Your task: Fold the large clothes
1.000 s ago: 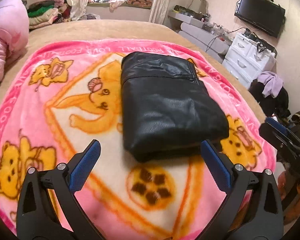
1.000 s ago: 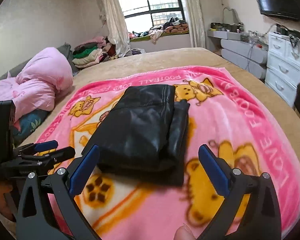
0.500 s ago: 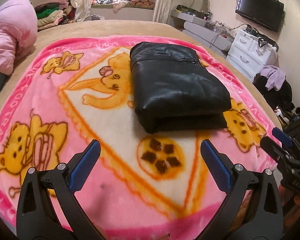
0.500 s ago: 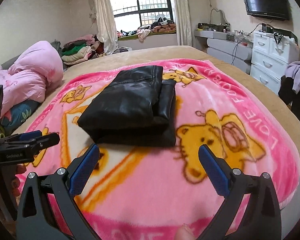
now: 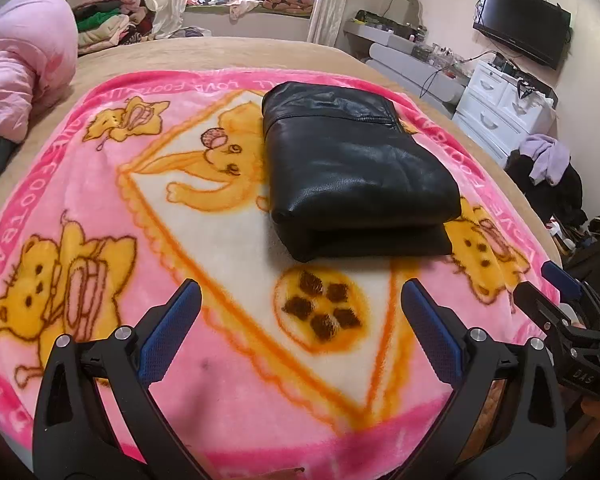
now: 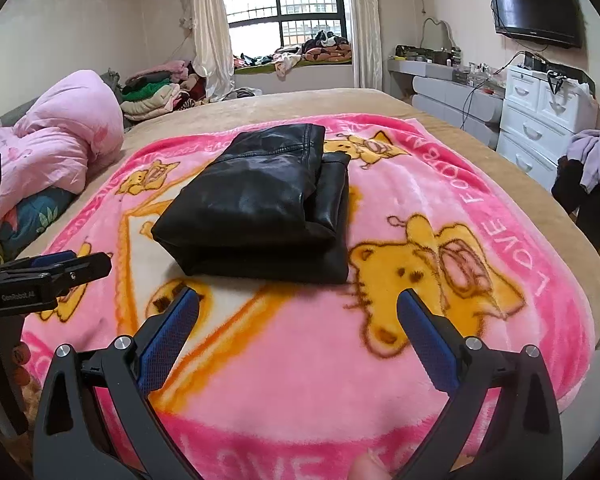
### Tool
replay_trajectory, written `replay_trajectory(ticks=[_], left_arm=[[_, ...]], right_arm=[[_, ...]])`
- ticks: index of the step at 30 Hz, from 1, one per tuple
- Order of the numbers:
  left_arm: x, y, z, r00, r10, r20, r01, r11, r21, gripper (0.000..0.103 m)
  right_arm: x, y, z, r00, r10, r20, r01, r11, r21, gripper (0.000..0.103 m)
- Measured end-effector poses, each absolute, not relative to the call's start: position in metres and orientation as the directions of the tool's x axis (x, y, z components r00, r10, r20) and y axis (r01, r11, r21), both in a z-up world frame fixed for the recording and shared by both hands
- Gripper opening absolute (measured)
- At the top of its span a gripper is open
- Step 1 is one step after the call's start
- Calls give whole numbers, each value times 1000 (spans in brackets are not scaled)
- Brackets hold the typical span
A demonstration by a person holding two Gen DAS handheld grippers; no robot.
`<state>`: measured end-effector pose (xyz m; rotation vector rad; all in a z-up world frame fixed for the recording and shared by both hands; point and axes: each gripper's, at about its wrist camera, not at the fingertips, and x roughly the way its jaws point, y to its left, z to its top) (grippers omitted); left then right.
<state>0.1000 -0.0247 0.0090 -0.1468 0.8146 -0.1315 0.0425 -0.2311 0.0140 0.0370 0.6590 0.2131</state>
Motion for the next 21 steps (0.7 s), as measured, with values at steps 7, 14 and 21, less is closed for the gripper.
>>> replay_trajectory(ticks=[7,14,21], left_arm=[[100,-25,9,679,-169,-714,60,983,-175,94],[100,-25,9,679,-164,-715,59,984,-170,94],[100,-25,9,679,-163,-716,61,984,-167,94]], right_arm=[[41,-232,14,773,194,-604,-179,980,86,99],[40,-230,14,772,187,-607,-181,981,73,99],[41,-229,14,767,188,-614,-183,980,72,99]])
